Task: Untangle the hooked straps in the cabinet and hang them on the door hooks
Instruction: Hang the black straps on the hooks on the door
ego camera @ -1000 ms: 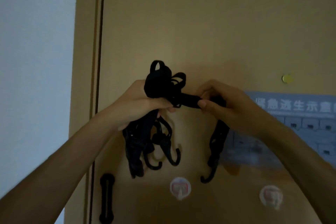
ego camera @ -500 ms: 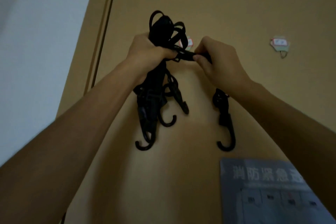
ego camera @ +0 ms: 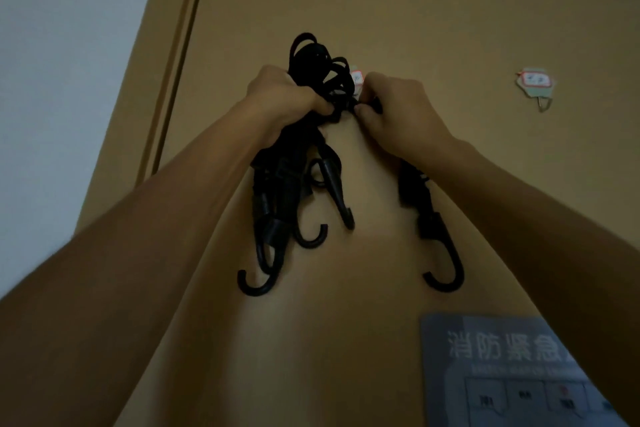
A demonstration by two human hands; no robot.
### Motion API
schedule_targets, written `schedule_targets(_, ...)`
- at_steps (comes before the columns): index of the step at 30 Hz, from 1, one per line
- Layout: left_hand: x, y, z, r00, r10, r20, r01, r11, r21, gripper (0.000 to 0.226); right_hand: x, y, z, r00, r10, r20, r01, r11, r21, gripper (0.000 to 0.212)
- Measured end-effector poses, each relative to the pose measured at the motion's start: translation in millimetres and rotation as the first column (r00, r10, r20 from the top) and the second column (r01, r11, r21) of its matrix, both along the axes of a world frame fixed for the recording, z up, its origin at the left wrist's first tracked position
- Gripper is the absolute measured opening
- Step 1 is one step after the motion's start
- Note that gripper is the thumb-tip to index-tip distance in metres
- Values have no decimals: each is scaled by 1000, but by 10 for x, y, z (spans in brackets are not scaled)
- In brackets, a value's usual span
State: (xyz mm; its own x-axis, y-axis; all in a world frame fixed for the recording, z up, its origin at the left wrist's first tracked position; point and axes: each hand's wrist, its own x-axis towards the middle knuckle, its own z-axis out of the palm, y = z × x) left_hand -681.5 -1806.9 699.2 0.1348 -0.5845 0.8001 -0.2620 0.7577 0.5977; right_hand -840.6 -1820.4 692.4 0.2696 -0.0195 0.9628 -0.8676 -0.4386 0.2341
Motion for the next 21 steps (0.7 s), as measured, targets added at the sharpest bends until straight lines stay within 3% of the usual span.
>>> schedule_targets(3,-41,9,-148,988,-147,-35,149,988,52,42,77,7,-115,996,55,69,-58,998,38,12)
schedule_targets(6,-69,18,-247,974,-196,-110,202,978,53,49,153,32,-242,995,47,89,-51,997,49,14)
schedule_targets(12,-36,143,-530,958,-244,-151,257,964,70,26,70,119,-429,997,1,71,-5,999,54,24)
schedule_targets(21,170,203,-941,954,-241,-180,255,965,61,18,-36,283,-684,995,44,91,-57,989,137,49)
